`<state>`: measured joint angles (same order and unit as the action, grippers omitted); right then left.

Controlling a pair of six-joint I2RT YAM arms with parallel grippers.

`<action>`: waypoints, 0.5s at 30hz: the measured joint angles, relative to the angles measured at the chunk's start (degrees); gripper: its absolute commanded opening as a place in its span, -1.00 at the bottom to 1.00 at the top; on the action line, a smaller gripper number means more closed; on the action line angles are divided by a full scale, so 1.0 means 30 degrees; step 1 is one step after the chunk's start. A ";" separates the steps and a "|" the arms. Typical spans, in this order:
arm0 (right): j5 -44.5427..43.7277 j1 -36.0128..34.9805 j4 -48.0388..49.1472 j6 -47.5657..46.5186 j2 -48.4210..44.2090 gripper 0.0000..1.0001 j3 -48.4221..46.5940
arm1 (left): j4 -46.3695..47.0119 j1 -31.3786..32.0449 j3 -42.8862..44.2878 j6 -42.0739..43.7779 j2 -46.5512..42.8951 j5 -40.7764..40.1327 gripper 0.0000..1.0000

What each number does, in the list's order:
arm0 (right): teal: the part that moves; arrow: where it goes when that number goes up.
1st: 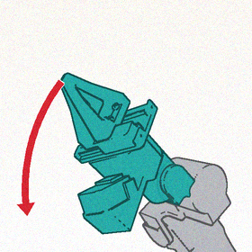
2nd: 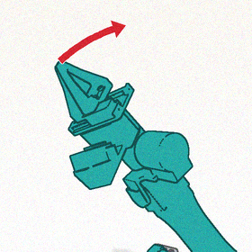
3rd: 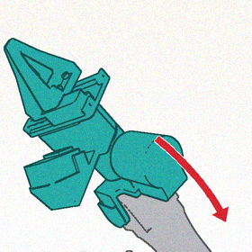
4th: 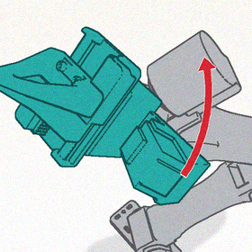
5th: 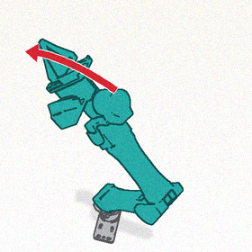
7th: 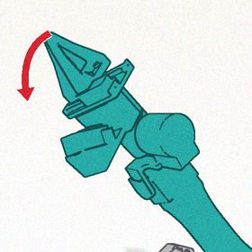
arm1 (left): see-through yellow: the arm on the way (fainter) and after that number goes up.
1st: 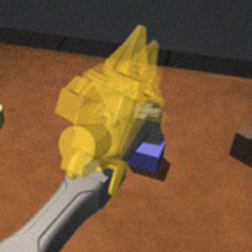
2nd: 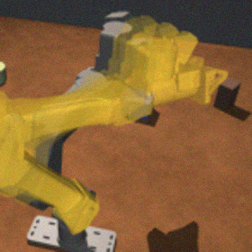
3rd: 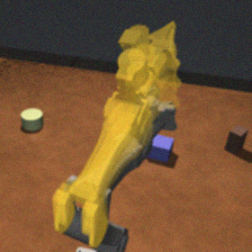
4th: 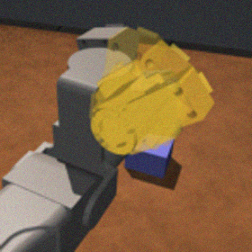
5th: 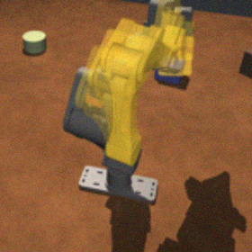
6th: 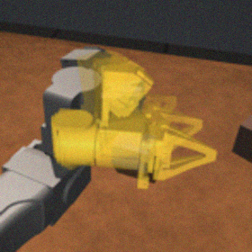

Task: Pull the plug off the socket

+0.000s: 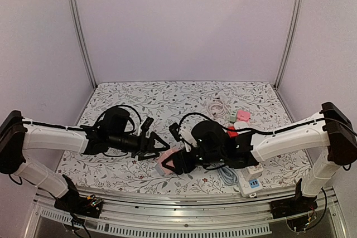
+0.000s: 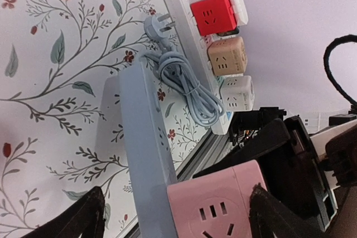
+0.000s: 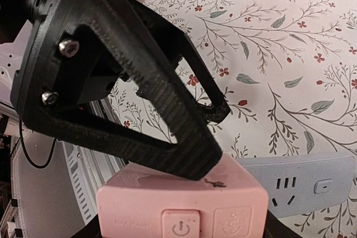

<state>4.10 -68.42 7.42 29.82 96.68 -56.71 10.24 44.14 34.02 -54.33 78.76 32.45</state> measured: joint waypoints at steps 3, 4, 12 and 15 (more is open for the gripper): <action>-0.0437 -0.0452 -0.0379 -0.1078 -0.0335 -0.40 -0.0007 | -0.0007 0.0000 0.0000 -0.0146 0.0284 0.0393 0.78; -0.0641 -0.0634 -0.0619 -0.1537 -0.0393 -0.40 -0.0044 | -0.0007 0.0000 0.0000 -0.0189 0.0430 0.0546 0.78; -0.1137 -0.1741 -0.2878 -0.4860 -0.0415 -0.40 -0.1676 | 0.0000 0.0000 0.0036 -0.0612 0.1173 0.1435 0.78; -0.0918 -0.2091 -0.3206 -0.5960 -0.0415 -0.40 -0.2382 | 0.0036 0.0000 0.0080 -0.0743 0.1523 0.1785 0.69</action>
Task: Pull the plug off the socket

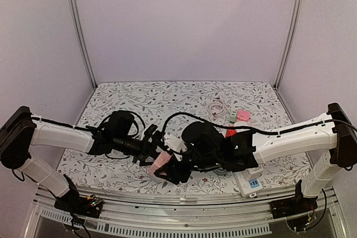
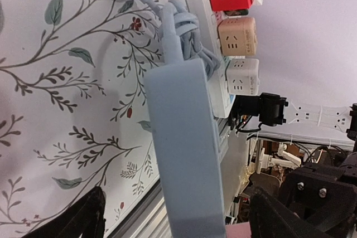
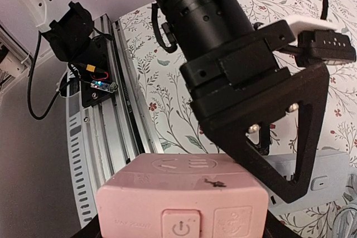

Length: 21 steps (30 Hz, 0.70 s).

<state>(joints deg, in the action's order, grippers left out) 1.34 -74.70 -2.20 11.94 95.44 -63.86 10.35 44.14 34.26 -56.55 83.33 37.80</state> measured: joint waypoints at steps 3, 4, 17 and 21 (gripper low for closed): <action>0.0430 -0.0117 -0.0189 -0.0729 0.0044 -0.40 -0.0466 | 0.0124 0.0000 0.0029 -0.0262 0.0277 0.0444 0.50; 0.0576 -0.0146 -0.0197 -0.0940 0.0095 -0.40 -0.0568 | 0.0197 0.0007 0.0036 -0.0328 0.0313 0.0597 0.41; 0.0452 -0.0197 -0.0372 -0.2310 0.0823 -0.42 -0.1086 | 0.1370 0.0087 -0.0051 -0.1770 0.0408 0.1217 -0.71; 0.0233 -0.0233 -0.0372 -0.2295 0.0838 -0.42 -0.1086 | 0.1479 0.0087 -0.0087 -0.1865 0.0430 0.1100 -0.89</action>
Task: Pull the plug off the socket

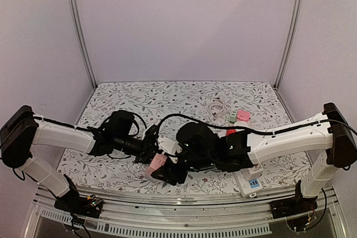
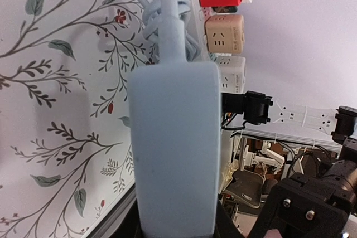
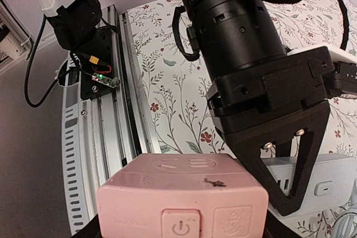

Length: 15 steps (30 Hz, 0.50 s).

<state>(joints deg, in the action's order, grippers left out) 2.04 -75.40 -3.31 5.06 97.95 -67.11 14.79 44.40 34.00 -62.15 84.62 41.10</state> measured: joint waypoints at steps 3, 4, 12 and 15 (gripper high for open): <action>-0.0022 0.0000 0.0007 0.0095 0.0000 -0.43 0.0000 | 0.0073 0.0000 -0.0029 0.0000 0.0000 -0.0007 -0.95; -0.0022 0.0000 0.0000 0.0168 0.0000 -0.43 0.0000 | 0.0109 0.0000 -0.0044 0.0007 0.0000 -0.0015 -0.97; 0.1100 0.0525 0.0175 0.1486 0.0124 -0.43 0.0000 | -0.0313 -0.0022 -0.0073 0.0007 -0.0124 -0.0248 -1.00; 0.1683 0.0670 0.0350 0.1872 0.0270 -0.42 0.0000 | -0.0845 -0.0051 -0.0073 -0.0036 -0.0168 -0.0291 -1.00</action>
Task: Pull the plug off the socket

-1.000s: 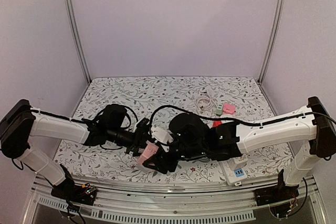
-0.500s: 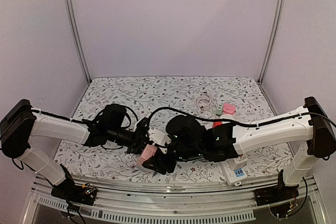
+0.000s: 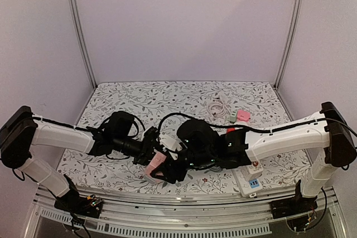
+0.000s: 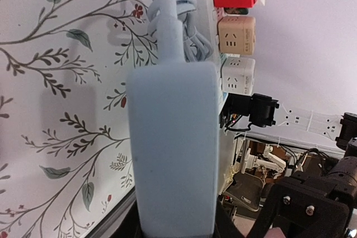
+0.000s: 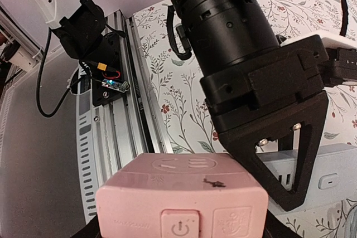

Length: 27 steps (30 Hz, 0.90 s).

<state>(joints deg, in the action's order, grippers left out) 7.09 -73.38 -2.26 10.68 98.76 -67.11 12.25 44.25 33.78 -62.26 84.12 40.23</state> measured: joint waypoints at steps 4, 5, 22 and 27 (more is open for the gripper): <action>0.0255 0.0022 0.0087 0.0226 0.0015 -0.43 0.0007 | -0.0306 0.0000 0.0000 -0.0073 -0.0109 0.0022 -1.00; 0.0255 0.0022 0.0102 0.0233 0.0015 -0.42 0.0007 | -0.0342 -0.0007 0.0000 -0.0073 -0.0124 0.0022 -1.00; -0.4532 -0.1931 0.1100 -0.1078 -0.0080 -0.45 0.0444 | -0.0124 -0.0685 -0.0240 0.1049 -0.0342 0.0743 -1.00; -0.4911 -0.2018 0.1195 -0.0889 -0.0146 -0.44 0.0503 | -0.0248 -0.0758 -0.0233 0.1625 -0.0342 0.0619 -1.00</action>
<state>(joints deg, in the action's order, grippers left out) -7.64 -79.44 1.32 8.01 98.32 -65.60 11.51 41.98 33.08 -57.39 83.09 42.09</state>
